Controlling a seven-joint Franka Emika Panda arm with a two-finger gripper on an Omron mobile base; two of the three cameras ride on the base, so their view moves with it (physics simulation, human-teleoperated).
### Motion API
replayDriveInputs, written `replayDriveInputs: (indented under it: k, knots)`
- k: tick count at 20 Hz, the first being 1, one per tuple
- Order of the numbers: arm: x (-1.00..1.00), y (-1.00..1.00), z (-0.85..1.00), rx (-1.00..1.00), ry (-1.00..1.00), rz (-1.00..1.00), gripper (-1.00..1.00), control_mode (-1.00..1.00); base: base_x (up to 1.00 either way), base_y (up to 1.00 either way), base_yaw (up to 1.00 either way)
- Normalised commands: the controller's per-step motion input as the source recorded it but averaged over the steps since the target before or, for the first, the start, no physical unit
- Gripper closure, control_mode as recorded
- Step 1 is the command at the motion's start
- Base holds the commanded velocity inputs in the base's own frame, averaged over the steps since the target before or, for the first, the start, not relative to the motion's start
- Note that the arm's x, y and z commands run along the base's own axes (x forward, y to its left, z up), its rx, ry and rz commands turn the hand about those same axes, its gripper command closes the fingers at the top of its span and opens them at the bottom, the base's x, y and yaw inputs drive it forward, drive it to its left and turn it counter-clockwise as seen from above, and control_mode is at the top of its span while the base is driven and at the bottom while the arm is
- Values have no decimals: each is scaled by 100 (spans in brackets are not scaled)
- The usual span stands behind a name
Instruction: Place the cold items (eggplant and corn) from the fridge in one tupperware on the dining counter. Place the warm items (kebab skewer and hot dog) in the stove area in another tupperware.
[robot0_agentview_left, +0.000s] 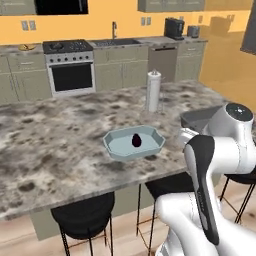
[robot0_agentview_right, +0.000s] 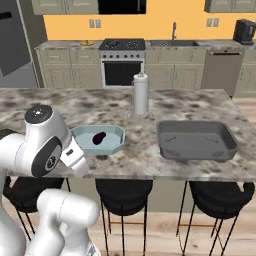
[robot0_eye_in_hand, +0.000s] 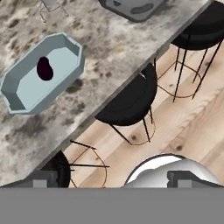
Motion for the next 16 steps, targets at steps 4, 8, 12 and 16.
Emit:
replayDriveInputs:
  k: [4, 8, 12, 16]
  knots:
    - [0, 0, 0, 0, 0, 0, -100, 100, -57, 5, 37]
    - [0, 0, 0, 0, 0, 0, -100, 100, -90, 33, 28]
    - [0, 0, 0, 0, 0, 0, -100, 100, -37, 94, 3]
    - [0, 0, 0, 0, 0, 0, -100, 100, 0, 100, 0]
